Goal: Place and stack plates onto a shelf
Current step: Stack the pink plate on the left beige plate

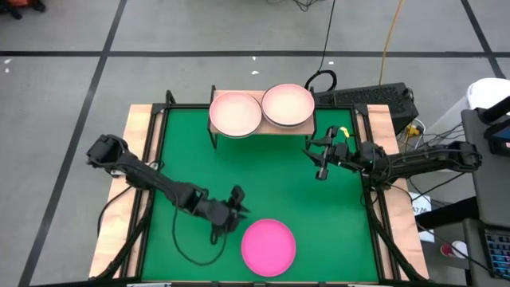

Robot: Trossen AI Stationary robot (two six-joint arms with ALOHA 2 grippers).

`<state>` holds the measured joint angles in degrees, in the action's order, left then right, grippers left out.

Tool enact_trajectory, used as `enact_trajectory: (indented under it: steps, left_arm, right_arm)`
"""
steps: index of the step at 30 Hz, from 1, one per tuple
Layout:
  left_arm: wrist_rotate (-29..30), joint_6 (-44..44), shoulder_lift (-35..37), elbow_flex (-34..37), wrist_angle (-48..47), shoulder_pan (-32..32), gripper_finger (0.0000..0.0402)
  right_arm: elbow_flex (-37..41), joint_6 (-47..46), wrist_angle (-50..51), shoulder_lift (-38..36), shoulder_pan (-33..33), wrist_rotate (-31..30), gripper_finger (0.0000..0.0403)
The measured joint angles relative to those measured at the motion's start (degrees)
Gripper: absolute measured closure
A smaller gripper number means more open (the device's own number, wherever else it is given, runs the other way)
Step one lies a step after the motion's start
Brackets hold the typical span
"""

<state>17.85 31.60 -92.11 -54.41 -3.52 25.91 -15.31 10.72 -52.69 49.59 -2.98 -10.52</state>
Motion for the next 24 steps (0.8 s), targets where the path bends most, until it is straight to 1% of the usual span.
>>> enact_trajectory:
  steps: [7, 9, 12, 15, 24]
  left_arm:
    - [0.18, 1.43, -5.85, -0.19, -0.9, 5.76, 0.0282]
    - [0.15, 3.08, -6.47, -0.02, -1.98, 7.45, 0.0282]
    - [-0.25, 5.84, -7.93, -0.17, -0.82, 9.09, 0.0282]
    - [-0.24, 6.31, -9.79, -0.11, 0.74, 9.89, 0.0282]
    - [0.44, 11.58, -13.34, -0.11, 5.82, 10.3, 0.0282]
  right_arm:
    - [-0.02, -0.63, 2.54, -0.02, 0.02, -0.15, 0.0271]
    - [-0.02, -0.63, 2.65, -0.03, 0.02, -0.16, 0.0271]
    - [-0.02, -0.63, 2.85, -0.03, 0.02, -0.2, 0.0271]
    - [-0.02, -0.64, 2.85, -0.03, 0.02, -0.2, 0.0271]
    - [-0.02, -1.07, 3.25, -0.03, 0.02, -0.21, 0.0271]
